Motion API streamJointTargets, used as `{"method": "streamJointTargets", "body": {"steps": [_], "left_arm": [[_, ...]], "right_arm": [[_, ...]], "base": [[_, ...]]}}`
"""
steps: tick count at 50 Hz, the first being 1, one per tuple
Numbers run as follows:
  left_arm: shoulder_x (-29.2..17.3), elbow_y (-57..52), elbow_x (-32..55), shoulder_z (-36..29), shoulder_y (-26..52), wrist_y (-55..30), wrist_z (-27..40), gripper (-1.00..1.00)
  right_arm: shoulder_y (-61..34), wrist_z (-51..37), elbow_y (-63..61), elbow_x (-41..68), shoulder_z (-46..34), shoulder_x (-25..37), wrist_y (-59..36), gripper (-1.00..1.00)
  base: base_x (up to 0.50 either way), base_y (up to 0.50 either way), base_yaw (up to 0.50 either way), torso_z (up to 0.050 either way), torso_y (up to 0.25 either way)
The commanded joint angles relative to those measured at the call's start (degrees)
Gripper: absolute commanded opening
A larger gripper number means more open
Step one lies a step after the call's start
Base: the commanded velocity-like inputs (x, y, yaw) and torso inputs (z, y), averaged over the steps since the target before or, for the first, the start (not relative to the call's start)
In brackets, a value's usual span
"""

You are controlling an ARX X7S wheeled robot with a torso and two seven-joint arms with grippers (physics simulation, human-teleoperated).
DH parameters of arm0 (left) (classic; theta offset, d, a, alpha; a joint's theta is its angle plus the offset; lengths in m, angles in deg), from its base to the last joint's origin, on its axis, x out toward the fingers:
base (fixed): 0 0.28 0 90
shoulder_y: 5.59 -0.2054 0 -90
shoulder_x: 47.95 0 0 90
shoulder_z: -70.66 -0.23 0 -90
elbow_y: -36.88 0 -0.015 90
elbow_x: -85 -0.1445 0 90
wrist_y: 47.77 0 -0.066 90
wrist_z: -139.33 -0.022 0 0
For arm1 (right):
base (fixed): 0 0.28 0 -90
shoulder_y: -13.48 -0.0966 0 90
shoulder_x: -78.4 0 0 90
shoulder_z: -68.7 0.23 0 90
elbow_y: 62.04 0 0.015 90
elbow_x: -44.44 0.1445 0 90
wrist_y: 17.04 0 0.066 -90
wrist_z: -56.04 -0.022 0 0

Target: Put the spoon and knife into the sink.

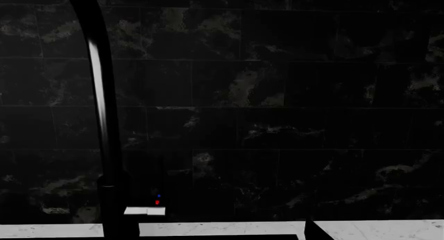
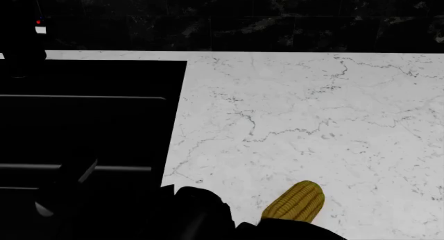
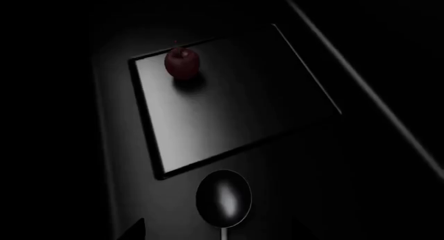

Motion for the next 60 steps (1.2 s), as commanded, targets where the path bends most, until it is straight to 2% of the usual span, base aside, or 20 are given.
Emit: {"method": "streamJointTargets", "body": {"steps": [1, 9, 14, 15, 21, 23, 24, 32, 37, 39, 46, 50, 52, 53, 58, 60], "left_arm": [[0.9, 0.1, -1.0, 1.1, 0.7, -0.9, -0.2, 1.00], [1.1, 0.5, -0.7, 0.5, 1.5, -0.9, 0.1, 1.00], [1.1, 0.5, -0.5, 0.5, 1.7, -1.1, 0.2, 1.00], [1.0, 0.1, -0.4, 0.6, 1.7, -1.3, 0.2, 1.00], [0.9, -0.4, 0.1, 0.8, 2.0, -2.0, 0.3, 1.00], [0.9, -0.5, 0.3, 0.9, 2.0, -2.1, 0.4, 1.00], [0.7, -0.6, 0.4, 1.1, 2.0, -2.1, 0.3, 1.00], [0.5, -0.8, 0.8, 1.3, 2.1, -2.4, 0.5, 1.00], [0.4, -1.1, 1.0, 1.5, 1.7, -2.3, 0.6, 1.00], [0.3, -1.3, 1.2, 1.6, 1.8, -2.6, 0.7, 1.00], [0.3, -1.8, 1.7, 1.8, 1.6, -2.8, 0.8, 1.00], [0.5, -1.7, 1.8, 1.9, 1.7, -2.9, 1.1, 1.00], [0.6, -1.9, 2.0, 1.8, 1.8, -3.0, 1.1, 1.00], [0.5, -1.8, 2.0, 1.7, 1.8, -2.8, 1.1, 1.00], [0.2, -1.8, 2.1, 1.6, 1.7, -2.6, 1.1, 1.00], [0.0, -1.4, 2.0, 1.5, 1.7, -2.3, 1.1, 1.00]], "right_arm": [[-3.9, -1.2, -1.8, 7.2, -1.7, -0.5, 1.1, 1.00], [-13.6, -6.7, -4.2, 12.9, -1.4, -0.5, 1.5, 1.00], [-16.4, -9.5, -7.6, 13.1, -1.0, 1.2, 0.2, 1.00], [-18.6, -11.2, -11.8, 13.8, -0.6, 4.5, -1.3, 1.00], [-19.7, -16.7, -20.1, 16.5, 0.8, 14.0, -2.7, 1.00], [-19.8, -17.0, -21.3, 16.4, 0.9, 15.2, -2.7, 1.00], [-19.8, -19.2, -25.0, 17.4, 1.4, 19.4, -2.9, 1.00], [-20.7, -29.2, -40.5, 23.1, 7.2, 36.3, 0.1, 1.00], [-25.9, -37.8, -52.0, 31.1, 13.7, 47.7, 1.9, 1.00], [-31.1, -41.6, -55.7, 36.3, 16.6, 52.8, 0.5, 1.00], [-38.7, -50.3, -60.4, 45.2, 20.6, 64.4, -2.1, 1.00], [-37.1, -56.7, -63.5, 46.1, 20.8, 68.4, 1.6, 1.00], [-36.7, -61.7, -65.7, 41.2, 20.7, 69.6, 2.3, 1.00], [-34.7, -60.7, -66.4, 42.5, 20.6, 70.6, 5.1, 1.00], [-33.2, -65.3, -70.2, 38.4, 20.2, 74.3, 6.0, 1.00], [-31.2, -64.6, -72.4, 37.3, 20.6, 76.7, 11.0, 1.00]], "base": [[0.00, 0.00, 0.00, 0.000, 0.000], [0.00, 0.00, 0.00, 0.000, 0.000], [0.00, 0.00, 0.00, 0.000, 0.000], [0.00, 0.00, 0.00, 0.000, 0.000], [0.00, 0.00, 0.00, 0.000, 0.000], [0.00, 0.00, 0.00, 0.000, 0.000], [0.00, 0.00, 0.00, 0.000, 0.000], [0.00, 0.00, 0.00, 0.000, 0.000], [0.00, 0.00, 0.00, 0.000, 0.000], [0.00, 0.00, 0.00, 0.000, 0.000], [0.00, 0.00, 0.00, 0.000, 0.000], [0.00, 0.00, 0.00, 0.000, 0.000], [0.00, 0.00, 0.00, 0.000, 0.000], [0.00, 0.00, 0.00, 0.000, 0.000], [0.00, 0.00, 0.00, 0.000, 0.000], [0.00, 0.00, 0.00, 0.000, 0.000]]}}
